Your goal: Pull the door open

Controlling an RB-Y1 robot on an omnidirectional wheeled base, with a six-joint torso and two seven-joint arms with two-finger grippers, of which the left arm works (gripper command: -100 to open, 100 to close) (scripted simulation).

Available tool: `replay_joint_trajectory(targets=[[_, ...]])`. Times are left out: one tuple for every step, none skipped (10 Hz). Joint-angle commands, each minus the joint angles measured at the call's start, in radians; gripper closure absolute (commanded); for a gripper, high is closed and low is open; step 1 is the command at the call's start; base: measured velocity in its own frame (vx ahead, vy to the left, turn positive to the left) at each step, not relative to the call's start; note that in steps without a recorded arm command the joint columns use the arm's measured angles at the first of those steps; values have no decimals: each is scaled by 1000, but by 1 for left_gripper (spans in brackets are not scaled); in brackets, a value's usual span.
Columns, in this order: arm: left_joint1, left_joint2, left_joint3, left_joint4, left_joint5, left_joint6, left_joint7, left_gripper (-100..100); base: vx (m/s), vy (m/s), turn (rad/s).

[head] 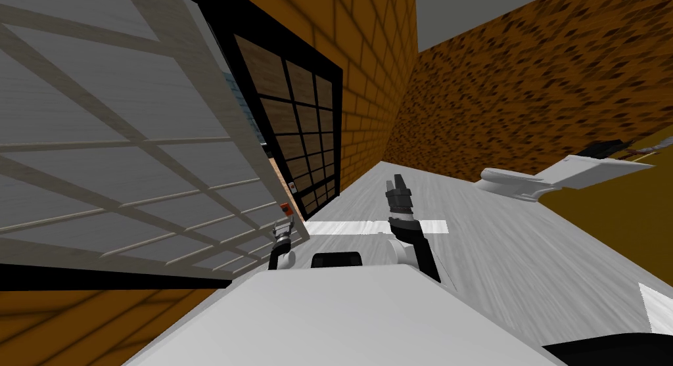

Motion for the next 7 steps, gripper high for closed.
replay_joint_trajectory(targets=[[2,-2,-12,-4,20,-1,39,-100,-71,8,-31],[3,-3,-17,-7,29,-1,56,-100,-64,7,-22],[4,-4,-22,-10,38,-1,72,-100,-55,1,-22],[6,-6,-30,-14,51,-1,93,-100,-60,1,-29],[7,-5,-25,-14,44,-1,78,-100,-28,2,-6],[18,21,-23,-4,49,-8,113,-100,104,-15,-80],[21,29,-22,-1,50,-10,122,-100,203,-3,-67]])
